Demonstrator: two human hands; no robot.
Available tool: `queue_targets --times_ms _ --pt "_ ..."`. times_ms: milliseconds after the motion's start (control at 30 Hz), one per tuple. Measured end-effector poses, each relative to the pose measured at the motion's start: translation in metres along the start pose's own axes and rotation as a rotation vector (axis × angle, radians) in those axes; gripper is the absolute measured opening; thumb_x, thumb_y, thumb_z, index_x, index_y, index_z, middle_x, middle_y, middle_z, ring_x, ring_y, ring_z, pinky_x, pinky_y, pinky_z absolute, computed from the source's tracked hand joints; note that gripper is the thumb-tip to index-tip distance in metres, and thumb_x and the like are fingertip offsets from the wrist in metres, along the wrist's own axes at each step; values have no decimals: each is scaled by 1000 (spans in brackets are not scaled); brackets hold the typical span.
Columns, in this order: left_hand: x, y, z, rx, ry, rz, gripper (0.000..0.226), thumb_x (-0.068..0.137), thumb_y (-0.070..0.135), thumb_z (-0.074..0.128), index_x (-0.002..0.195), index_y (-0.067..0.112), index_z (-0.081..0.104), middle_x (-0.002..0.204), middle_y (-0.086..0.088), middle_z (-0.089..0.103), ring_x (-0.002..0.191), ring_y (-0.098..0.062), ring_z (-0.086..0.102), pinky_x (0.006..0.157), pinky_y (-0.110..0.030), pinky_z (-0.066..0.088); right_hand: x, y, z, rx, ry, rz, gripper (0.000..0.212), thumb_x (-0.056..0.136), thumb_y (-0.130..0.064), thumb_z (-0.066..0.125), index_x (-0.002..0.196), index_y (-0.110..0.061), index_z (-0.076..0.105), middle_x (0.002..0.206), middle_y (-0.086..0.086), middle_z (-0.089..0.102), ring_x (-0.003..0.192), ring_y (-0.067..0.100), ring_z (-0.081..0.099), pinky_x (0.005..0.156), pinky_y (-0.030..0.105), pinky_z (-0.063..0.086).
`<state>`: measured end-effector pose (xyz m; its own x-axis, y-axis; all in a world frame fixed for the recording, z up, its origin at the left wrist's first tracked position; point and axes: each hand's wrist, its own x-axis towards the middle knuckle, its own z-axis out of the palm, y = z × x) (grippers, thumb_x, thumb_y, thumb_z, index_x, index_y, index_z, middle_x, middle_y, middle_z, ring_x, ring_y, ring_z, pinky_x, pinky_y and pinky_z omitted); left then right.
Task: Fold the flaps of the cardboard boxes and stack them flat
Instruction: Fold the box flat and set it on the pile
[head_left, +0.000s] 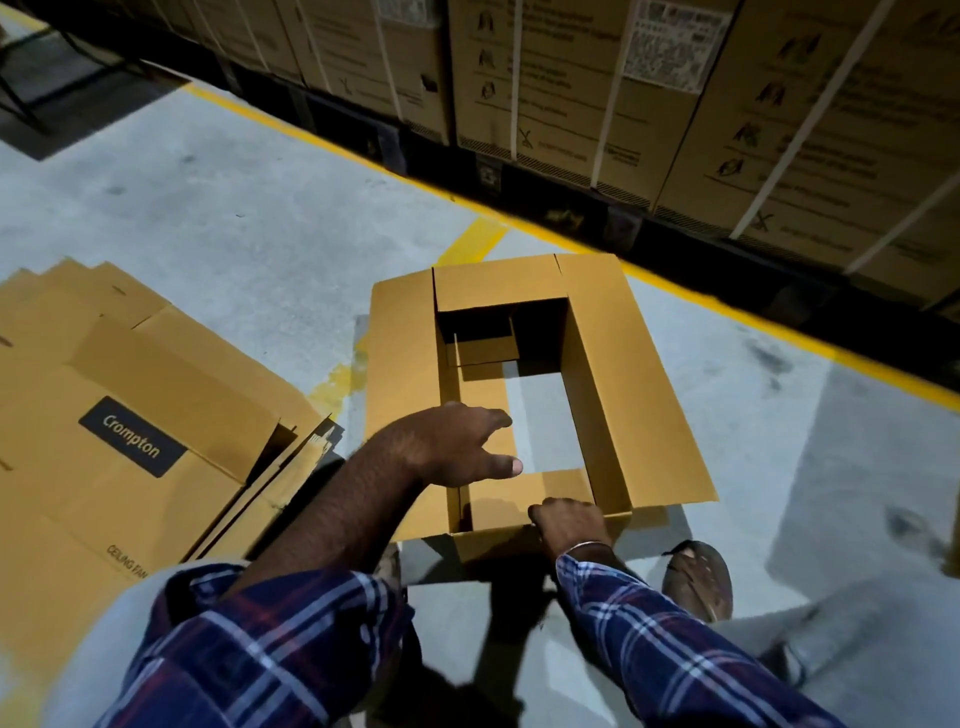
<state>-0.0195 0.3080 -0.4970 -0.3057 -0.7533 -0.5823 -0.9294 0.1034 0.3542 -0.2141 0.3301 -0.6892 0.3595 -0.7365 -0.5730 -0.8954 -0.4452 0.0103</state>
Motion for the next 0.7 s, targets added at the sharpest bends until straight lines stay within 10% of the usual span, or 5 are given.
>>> queue_targets --times_ms 400,567,700 --pt "2 -16 -12 -170 403 -153 61 86 41 33 144 36 49 139 -7 62 125 -30 58 96 -49 54 -57 67 -192 -436 262 -222 43 103 -19 41 141 -38 50 132 2 60 124 27 56 98 40 39" --pt "-2 -18 -10 -248 550 -216 51 96 51 56 141 28 53 129 -2 68 121 -29 62 90 -47 56 -114 112 -192 -601 504 -391 28 72 -18 80 93 -35 74 86 -5 66 84 22 63 82 39 35" --pt "7 -21 -11 -199 528 -342 62 93 59 63 143 23 51 133 -7 64 118 -32 63 85 -42 55 -139 121 -188 -571 660 -556 27 70 -11 61 83 -32 71 79 -4 60 80 22 61 91 45 34"
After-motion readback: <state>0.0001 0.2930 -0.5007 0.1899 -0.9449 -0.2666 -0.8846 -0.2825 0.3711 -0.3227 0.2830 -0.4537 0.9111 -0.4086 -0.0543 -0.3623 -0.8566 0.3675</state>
